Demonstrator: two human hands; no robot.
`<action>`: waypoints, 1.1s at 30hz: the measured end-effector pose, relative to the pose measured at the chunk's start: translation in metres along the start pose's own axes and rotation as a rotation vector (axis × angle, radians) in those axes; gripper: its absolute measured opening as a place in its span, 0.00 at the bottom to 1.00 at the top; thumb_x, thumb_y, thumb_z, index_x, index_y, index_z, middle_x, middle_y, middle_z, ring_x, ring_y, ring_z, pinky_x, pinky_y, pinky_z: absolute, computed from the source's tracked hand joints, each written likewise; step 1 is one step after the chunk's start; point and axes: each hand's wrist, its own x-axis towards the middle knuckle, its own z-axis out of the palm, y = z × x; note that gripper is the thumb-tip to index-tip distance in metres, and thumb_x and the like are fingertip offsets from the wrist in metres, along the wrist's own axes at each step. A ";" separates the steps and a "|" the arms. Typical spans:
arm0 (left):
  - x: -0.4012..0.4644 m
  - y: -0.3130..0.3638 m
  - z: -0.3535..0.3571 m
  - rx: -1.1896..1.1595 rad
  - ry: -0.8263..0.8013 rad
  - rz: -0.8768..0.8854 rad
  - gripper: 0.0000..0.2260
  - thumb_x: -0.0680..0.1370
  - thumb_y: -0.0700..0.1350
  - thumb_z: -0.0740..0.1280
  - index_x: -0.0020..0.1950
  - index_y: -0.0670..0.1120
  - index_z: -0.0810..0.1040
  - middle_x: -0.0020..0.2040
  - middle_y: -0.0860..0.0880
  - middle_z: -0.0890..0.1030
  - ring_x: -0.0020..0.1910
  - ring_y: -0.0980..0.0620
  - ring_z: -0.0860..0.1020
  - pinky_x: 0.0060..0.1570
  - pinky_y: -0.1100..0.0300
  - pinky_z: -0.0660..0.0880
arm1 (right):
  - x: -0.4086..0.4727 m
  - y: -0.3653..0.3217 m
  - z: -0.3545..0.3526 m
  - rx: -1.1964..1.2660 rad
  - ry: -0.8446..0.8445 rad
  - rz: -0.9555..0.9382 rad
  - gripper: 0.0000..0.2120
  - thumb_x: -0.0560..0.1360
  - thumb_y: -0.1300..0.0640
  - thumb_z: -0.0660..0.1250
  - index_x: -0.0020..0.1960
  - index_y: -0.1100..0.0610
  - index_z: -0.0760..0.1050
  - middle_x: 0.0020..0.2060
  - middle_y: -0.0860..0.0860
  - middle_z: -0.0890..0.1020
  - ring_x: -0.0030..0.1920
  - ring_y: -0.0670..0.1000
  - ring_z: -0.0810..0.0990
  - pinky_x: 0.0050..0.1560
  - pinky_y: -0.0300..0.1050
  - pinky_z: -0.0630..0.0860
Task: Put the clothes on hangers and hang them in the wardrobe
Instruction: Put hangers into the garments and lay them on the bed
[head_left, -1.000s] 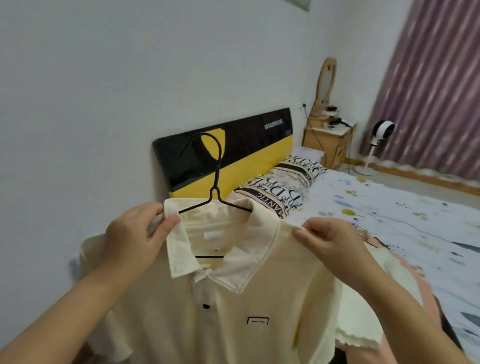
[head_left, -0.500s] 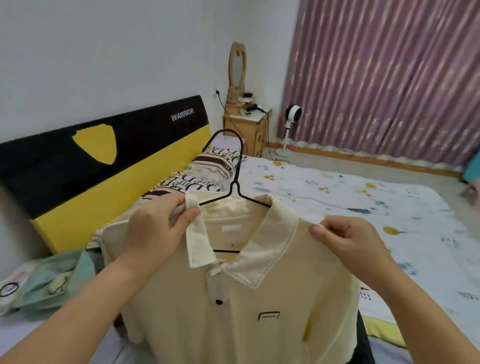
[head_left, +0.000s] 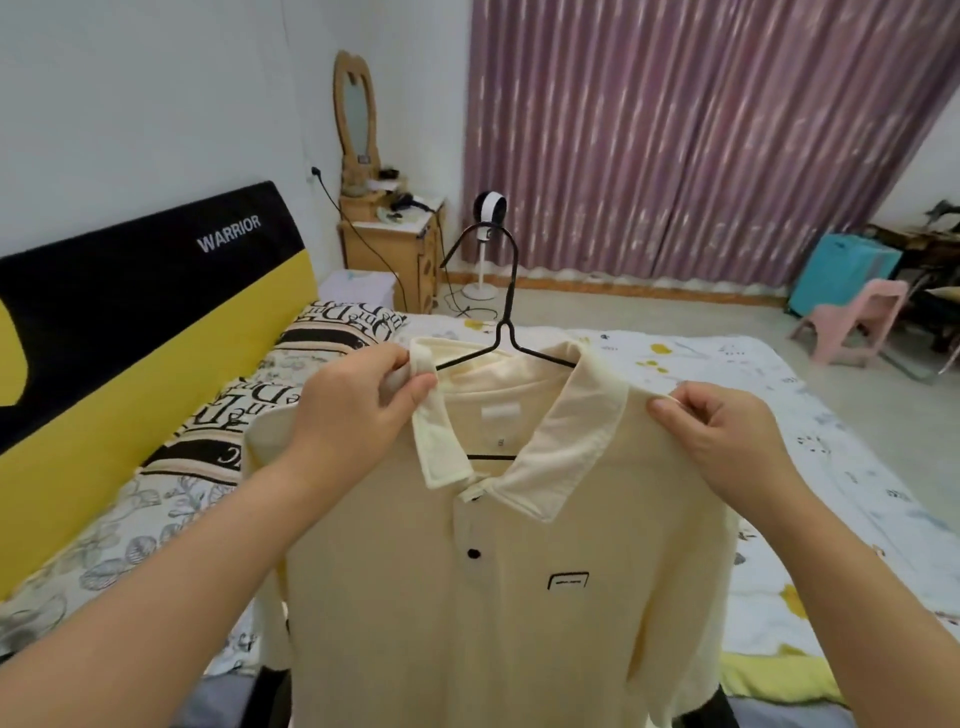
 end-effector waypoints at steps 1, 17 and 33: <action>0.007 -0.008 0.010 -0.005 -0.019 -0.005 0.15 0.73 0.53 0.64 0.44 0.41 0.78 0.32 0.51 0.76 0.32 0.51 0.71 0.31 0.62 0.61 | 0.009 0.007 0.008 -0.014 0.010 0.014 0.15 0.75 0.60 0.67 0.32 0.66 0.71 0.21 0.47 0.66 0.27 0.44 0.66 0.27 0.34 0.60; 0.023 -0.159 0.250 0.243 -0.627 -0.334 0.33 0.80 0.48 0.58 0.76 0.48 0.39 0.76 0.47 0.37 0.76 0.49 0.39 0.70 0.61 0.39 | 0.177 0.202 0.173 -0.088 -0.195 0.353 0.19 0.76 0.56 0.65 0.28 0.57 0.64 0.24 0.49 0.66 0.29 0.51 0.65 0.32 0.46 0.59; -0.072 -0.270 0.467 0.404 -1.302 -0.561 0.31 0.81 0.55 0.50 0.76 0.47 0.36 0.74 0.47 0.31 0.75 0.44 0.36 0.73 0.48 0.42 | 0.203 0.434 0.389 -0.399 -0.561 0.550 0.13 0.78 0.56 0.59 0.36 0.56 0.68 0.33 0.51 0.74 0.40 0.55 0.74 0.43 0.50 0.69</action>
